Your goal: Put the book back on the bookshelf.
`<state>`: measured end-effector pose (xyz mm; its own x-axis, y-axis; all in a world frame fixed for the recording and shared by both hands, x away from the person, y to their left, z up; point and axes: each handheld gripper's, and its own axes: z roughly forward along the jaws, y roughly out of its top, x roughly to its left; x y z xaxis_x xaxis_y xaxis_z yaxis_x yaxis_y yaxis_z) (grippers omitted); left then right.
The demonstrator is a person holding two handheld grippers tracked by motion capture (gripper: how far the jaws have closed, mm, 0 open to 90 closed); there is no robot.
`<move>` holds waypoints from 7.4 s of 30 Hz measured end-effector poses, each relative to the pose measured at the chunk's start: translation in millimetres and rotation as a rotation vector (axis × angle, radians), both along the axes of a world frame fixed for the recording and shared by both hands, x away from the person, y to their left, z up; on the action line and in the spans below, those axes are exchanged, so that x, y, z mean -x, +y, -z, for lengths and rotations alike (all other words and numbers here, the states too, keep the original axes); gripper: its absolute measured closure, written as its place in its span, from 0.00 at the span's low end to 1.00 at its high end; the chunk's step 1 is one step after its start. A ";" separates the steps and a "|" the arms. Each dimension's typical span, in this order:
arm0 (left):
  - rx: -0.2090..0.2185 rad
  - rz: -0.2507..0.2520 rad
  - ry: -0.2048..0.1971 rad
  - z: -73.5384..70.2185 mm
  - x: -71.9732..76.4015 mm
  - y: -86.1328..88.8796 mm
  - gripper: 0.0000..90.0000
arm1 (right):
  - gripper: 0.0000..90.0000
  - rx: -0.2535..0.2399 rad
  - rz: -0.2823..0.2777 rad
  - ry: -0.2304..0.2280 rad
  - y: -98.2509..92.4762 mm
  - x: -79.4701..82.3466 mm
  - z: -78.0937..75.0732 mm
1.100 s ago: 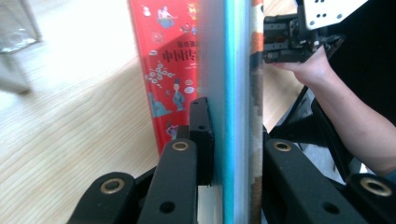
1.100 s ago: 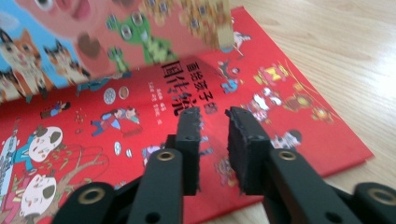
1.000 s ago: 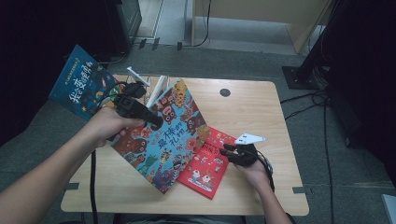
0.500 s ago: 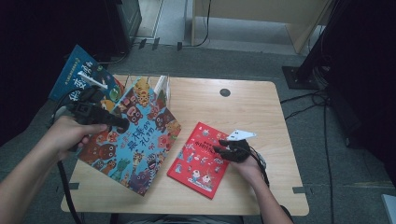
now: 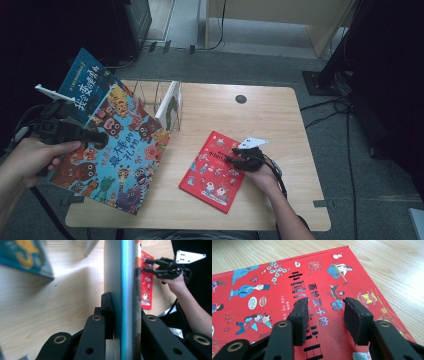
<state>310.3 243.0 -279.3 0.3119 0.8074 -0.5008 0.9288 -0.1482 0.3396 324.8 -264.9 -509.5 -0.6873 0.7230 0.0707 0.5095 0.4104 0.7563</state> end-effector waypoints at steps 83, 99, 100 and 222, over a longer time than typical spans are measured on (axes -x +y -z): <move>-0.014 -0.169 -0.178 -35.0 -98.1 14.4 0.62 | 0.67 -0.058 0.042 0.024 -17.1 7.5 -4.4; -0.025 -0.015 -0.188 25.8 -77.9 -39.7 0.67 | 0.81 -0.055 0.073 0.064 -32.2 15.3 -4.0; -0.026 -0.008 -0.180 30.4 -77.9 -42.1 0.67 | 0.82 -0.058 0.078 0.062 -33.4 16.9 -3.7; -0.009 0.149 -0.106 221.6 -17.5 -192.8 1.00 | 0.80 -0.187 0.349 0.582 -13.8 -14.6 -12.8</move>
<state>327.8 50.3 -500.9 0.4791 0.7524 -0.4520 0.8555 -0.2852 0.4321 339.4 -278.7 -496.7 -0.2302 0.8341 0.5013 0.9312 0.0392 0.3623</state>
